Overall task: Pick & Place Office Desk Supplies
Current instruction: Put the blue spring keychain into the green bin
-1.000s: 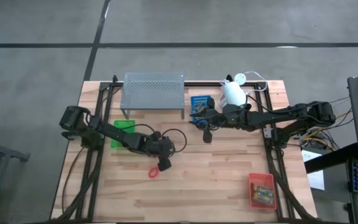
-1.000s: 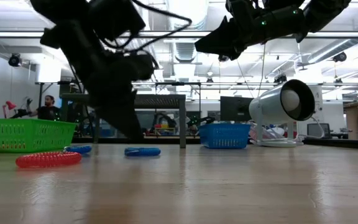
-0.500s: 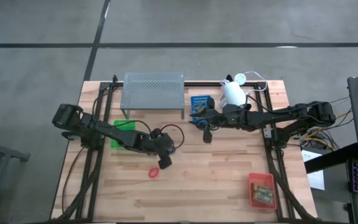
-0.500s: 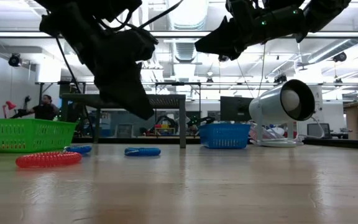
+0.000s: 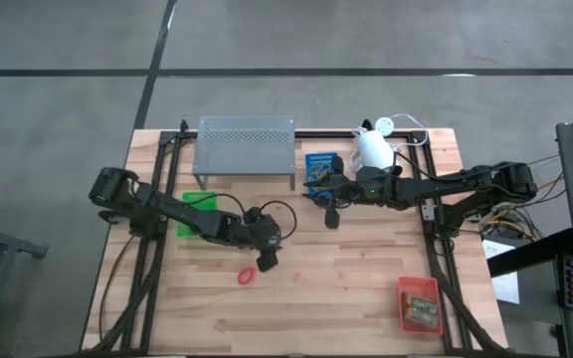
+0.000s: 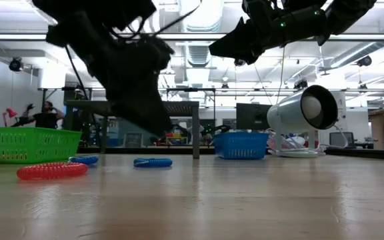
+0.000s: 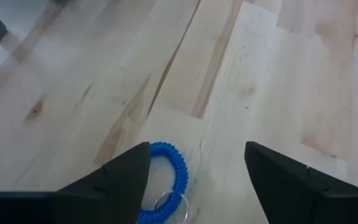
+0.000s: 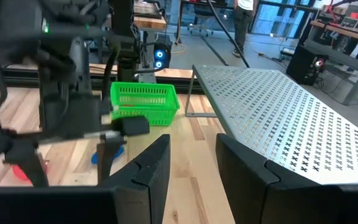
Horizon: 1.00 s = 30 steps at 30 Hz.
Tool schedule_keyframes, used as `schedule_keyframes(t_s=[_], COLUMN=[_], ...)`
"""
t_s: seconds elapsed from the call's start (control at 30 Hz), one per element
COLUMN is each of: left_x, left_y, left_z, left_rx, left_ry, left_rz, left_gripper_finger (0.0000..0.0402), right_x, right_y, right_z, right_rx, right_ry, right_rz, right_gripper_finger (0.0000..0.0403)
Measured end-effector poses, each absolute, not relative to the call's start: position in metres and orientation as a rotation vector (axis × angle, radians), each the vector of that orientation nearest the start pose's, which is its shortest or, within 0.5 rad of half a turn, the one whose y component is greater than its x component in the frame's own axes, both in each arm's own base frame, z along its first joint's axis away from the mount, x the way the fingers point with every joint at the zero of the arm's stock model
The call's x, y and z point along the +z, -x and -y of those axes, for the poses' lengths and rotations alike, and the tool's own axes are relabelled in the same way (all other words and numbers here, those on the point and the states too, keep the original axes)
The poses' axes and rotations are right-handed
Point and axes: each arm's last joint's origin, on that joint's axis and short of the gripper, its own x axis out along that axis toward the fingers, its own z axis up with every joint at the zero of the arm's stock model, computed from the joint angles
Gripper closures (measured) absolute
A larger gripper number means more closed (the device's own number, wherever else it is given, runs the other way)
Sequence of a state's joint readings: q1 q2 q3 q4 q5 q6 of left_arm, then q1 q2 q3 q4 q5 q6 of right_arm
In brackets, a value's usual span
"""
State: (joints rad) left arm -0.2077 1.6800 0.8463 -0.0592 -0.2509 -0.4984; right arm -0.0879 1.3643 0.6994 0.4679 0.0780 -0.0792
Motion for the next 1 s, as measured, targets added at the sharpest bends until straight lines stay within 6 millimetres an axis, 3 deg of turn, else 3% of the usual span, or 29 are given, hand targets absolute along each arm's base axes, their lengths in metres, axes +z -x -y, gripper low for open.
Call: schedule_keyframes(t_s=[0.23, 1.0], left_x=[0.124, 0.107], left_y=[-0.318, -0.319], left_z=[0.06, 0.059], left_rx=[0.283, 0.358], left_ry=[0.281, 0.296], left_rz=[-0.903, -0.929], left_gripper_finger=[0.0145, 0.0156], right_x=[0.239, 0.239], right_y=[-0.289, -0.289], right_z=[0.028, 0.028], right_rx=[-0.157, -0.157], right_ry=[0.078, 0.078], right_rz=[-0.204, -0.204], right_gripper_finger=[0.0275, 0.0275])
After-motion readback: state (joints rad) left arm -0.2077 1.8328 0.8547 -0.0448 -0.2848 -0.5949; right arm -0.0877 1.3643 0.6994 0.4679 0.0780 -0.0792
